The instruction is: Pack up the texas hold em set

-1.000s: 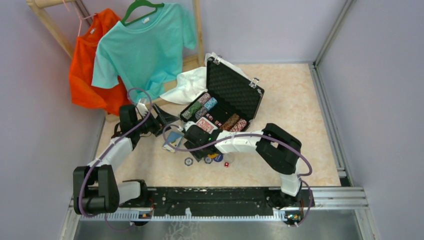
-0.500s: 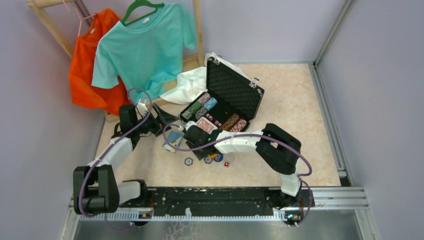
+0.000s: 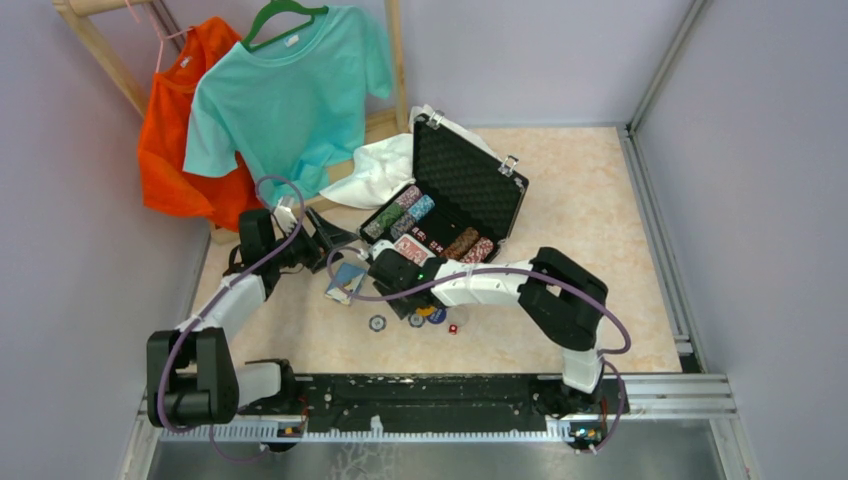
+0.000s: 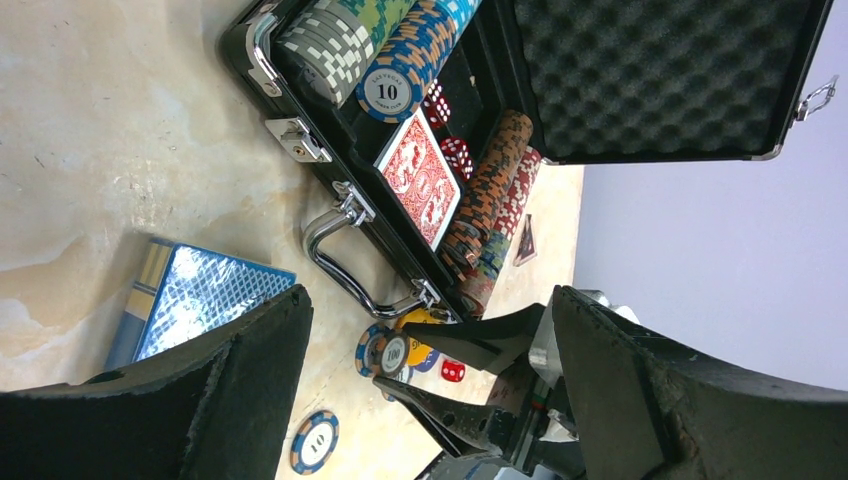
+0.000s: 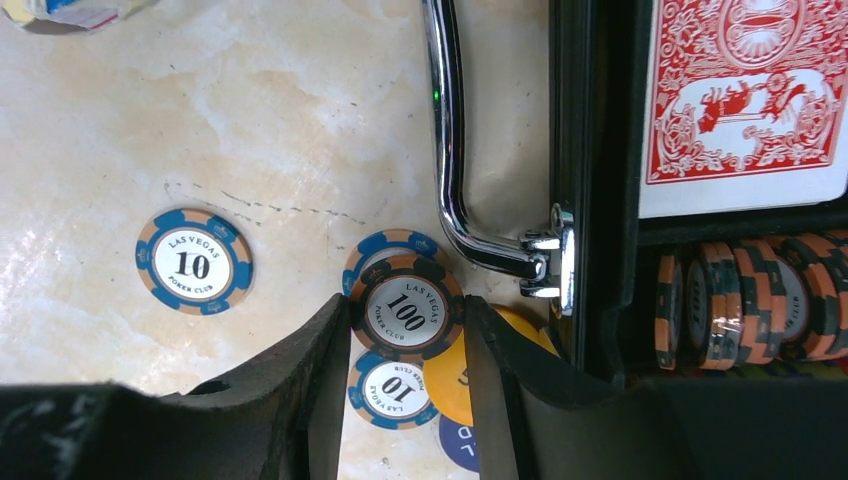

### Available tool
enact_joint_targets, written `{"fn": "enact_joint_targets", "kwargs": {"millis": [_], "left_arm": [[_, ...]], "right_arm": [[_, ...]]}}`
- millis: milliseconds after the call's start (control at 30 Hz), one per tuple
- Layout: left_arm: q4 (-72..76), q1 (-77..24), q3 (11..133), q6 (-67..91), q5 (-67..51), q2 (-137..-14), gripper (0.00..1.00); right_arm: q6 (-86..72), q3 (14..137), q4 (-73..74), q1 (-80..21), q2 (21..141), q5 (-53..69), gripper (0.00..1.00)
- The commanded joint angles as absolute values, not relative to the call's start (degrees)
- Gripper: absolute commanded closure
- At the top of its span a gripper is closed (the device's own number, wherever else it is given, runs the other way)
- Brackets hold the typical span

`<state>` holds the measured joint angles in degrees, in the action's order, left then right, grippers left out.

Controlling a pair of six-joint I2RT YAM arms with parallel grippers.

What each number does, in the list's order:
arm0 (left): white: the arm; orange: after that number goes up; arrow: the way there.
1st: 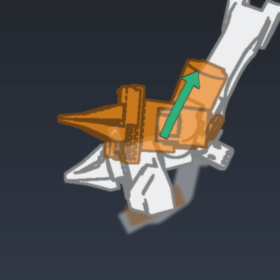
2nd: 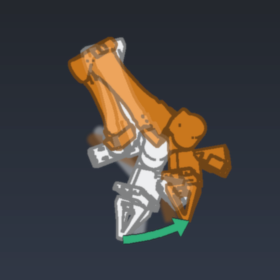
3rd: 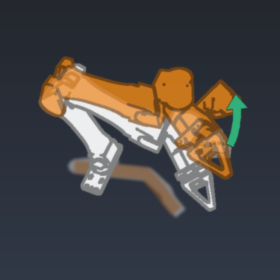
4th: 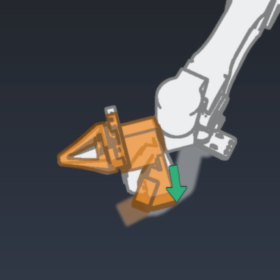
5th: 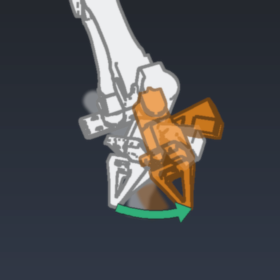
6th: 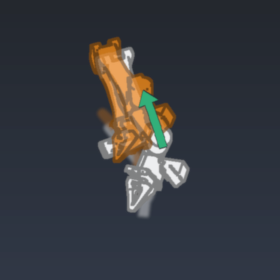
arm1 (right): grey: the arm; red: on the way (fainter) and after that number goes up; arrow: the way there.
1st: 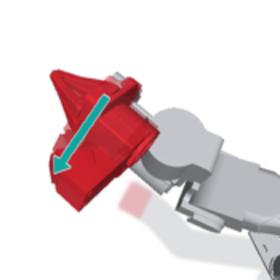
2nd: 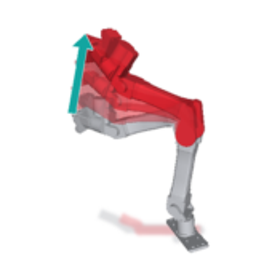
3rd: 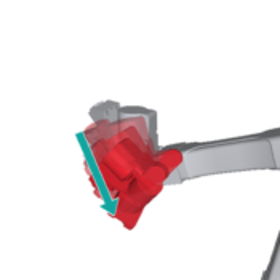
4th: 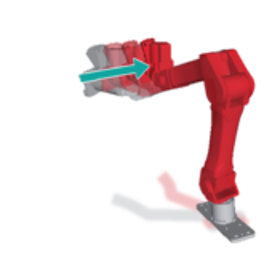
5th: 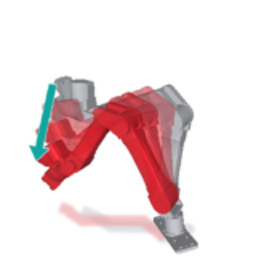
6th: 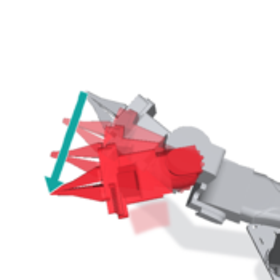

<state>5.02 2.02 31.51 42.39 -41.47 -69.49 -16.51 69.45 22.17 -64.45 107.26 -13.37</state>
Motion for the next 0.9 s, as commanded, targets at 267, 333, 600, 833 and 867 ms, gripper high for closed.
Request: {"fn": "enact_joint_targets", "kwargs": {"millis": [267, 333, 600, 833, 867], "left_arm": [[5.9, 0.4, 30.9, 41.3, -49.7, -70.9, 0.10], [5.7, -1.2, 31.1, 40.8, -52.2, -72.1, 0.12], [6.4, -9.6, 32.3, 40.2, -58.1, -75.4, 0.23], [11.8, -12.8, 31.9, 43.1, -63.1, -78.4, 0.34], [11.9, -12.8, 31.9, 43.2, -63.3, -78.4, 0.34]], "right_arm": [[-14.1, 70.6, 21.6, -65.0, 96.1, -14.3, 0.68], [-13.7, 70.3, 21.9, -65.0, 94.3, -14.3, 0.68], [-12.2, 69.9, 23.1, -65.0, 88.7, -15.3, 0.68], [-11.3, 68.8, 22.4, -65.0, 86.6, -14.9, 0.68], [-11.3, 68.7, 22.3, -65.0, 86.3, -14.9, 0.68]]}}
